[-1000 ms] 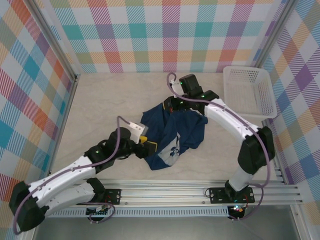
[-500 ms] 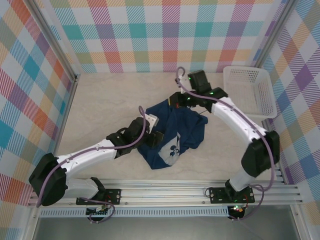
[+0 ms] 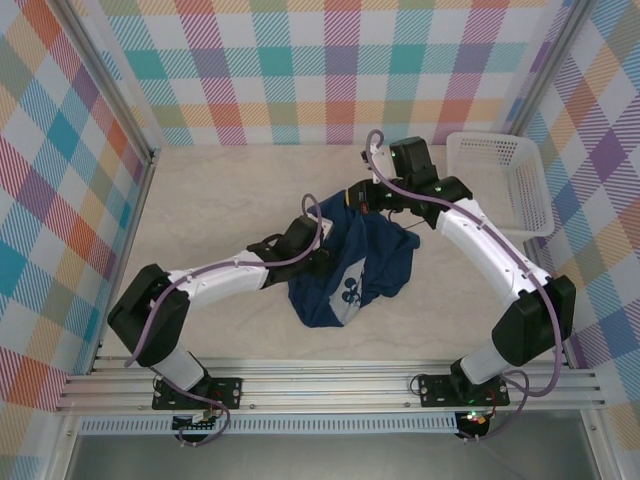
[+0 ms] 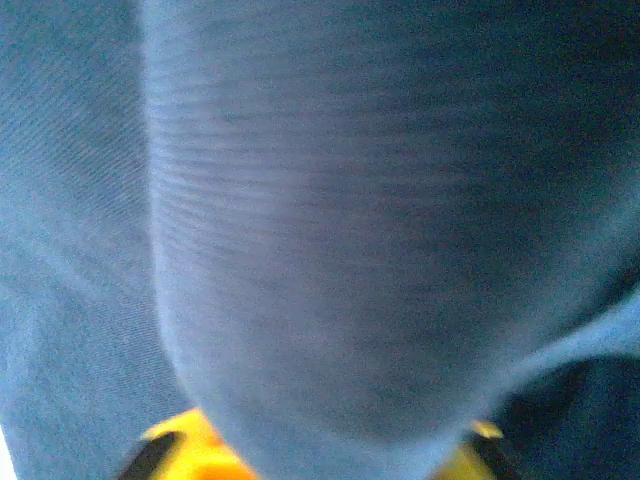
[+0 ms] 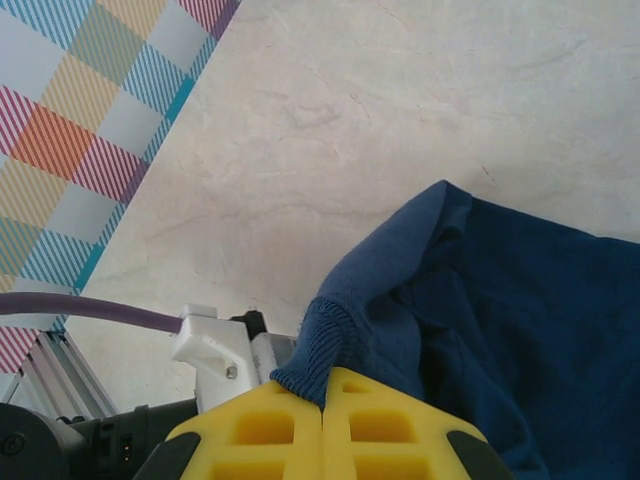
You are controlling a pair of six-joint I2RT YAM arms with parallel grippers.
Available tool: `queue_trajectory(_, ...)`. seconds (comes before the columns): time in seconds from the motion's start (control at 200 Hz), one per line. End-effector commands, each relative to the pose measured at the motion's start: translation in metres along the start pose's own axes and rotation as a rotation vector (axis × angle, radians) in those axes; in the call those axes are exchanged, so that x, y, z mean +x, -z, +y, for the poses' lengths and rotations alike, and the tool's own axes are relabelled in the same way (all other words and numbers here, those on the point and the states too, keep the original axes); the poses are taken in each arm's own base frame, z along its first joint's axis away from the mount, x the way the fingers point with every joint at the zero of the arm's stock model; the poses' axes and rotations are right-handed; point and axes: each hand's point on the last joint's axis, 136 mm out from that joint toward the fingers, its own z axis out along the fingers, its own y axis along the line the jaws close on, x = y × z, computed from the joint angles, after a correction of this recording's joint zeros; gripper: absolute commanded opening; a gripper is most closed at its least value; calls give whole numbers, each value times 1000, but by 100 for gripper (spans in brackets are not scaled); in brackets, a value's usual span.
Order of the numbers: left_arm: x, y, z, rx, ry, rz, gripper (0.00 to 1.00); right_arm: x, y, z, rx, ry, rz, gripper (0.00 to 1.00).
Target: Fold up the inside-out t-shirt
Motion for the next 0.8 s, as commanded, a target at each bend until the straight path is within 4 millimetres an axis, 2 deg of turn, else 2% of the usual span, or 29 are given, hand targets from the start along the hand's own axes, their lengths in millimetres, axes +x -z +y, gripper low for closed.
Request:
queue_trajectory(0.0,-46,34,-34,167,15,-116,0,-25,24,-12,62,33,-77,0)
queue_trajectory(0.065,-73,73,-63,328,36,-195,0,-39,43,-22,126,48,-122,0)
queue_trajectory(0.155,-110,133,-116,561,24,-302,0,-68,86,-40,257,72,-215,0)
queue_trajectory(0.2,-124,154,-142,634,-12,-329,0,-84,112,-46,318,85,-269,0)
queue_trajectory(0.265,-136,174,-177,723,-70,-327,0,-109,151,-51,403,100,-364,0)
queue_trajectory(0.355,-152,199,-211,813,-129,-345,0,-143,202,-37,456,138,-484,0)
queue_trajectory(0.455,-166,225,-219,850,-143,-400,0,-172,231,-9,427,183,-570,0)
queue_trajectory(0.545,-172,244,-207,808,-145,-469,0,-190,234,12,342,201,-607,0)
queue_trajectory(0.605,-172,248,-188,730,-121,-515,0,-198,219,25,285,226,-601,0)
queue_trajectory(0.71,-169,244,-140,584,-31,-565,0,-203,168,49,174,264,-539,0)
queue_trajectory(0.795,-162,232,-94,471,86,-562,0,-199,107,65,81,279,-456,0)
